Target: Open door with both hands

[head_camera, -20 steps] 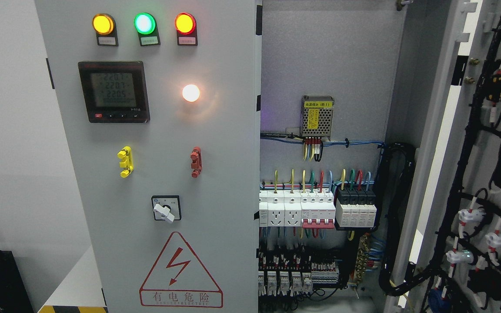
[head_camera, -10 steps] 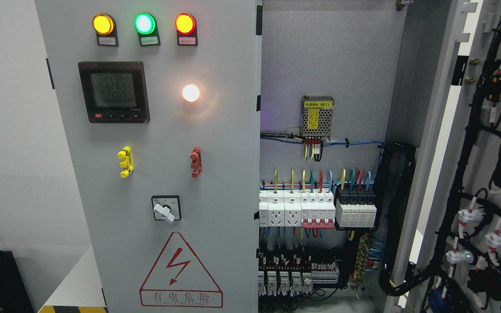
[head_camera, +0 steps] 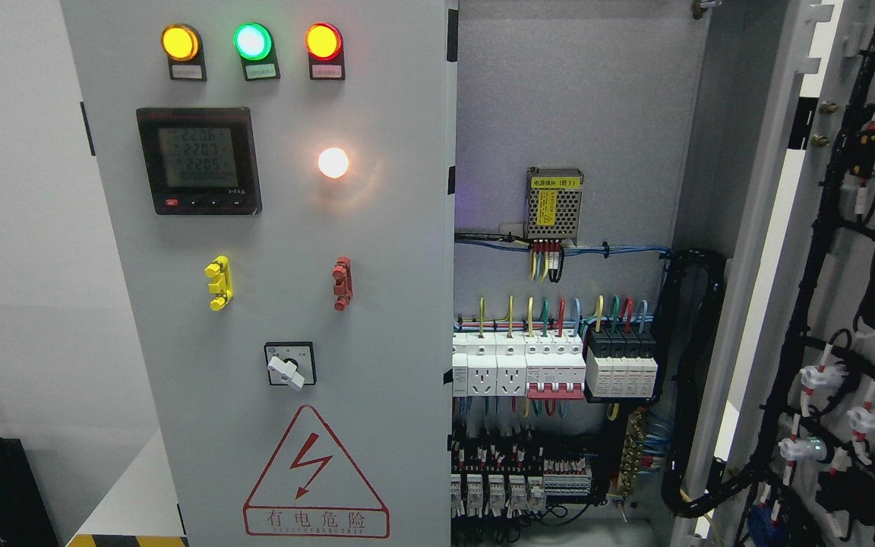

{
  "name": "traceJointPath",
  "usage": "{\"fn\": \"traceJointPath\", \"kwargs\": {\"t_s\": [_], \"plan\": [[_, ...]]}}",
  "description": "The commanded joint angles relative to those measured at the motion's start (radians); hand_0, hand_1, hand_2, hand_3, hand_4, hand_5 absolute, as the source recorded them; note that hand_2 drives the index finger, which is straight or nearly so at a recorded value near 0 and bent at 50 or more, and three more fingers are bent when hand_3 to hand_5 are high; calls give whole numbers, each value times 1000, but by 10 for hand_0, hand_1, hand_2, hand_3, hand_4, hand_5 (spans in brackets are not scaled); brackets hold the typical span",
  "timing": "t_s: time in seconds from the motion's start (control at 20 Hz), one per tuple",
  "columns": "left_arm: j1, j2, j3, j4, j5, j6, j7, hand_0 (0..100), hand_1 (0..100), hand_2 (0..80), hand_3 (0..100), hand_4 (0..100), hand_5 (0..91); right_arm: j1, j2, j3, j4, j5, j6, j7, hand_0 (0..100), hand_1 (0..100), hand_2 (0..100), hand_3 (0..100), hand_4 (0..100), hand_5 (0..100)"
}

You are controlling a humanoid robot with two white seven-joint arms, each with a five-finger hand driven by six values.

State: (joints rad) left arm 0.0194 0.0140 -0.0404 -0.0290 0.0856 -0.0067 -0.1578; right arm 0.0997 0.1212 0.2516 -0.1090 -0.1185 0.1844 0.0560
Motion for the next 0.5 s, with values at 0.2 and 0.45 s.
{"fn": "traceJointPath", "kwargs": {"t_s": [0.2,0.45], "plan": [[16,-58,53,6,-43,-15,1,120,389,0,0,0,0,0,0,0,0,0,0,-1,120,389,0,0,0,0],[16,-58,36,6,-44,-91,4,120,389,0,0,0,0,0,0,0,0,0,0,-1,120,389,0,0,0,0]]}}
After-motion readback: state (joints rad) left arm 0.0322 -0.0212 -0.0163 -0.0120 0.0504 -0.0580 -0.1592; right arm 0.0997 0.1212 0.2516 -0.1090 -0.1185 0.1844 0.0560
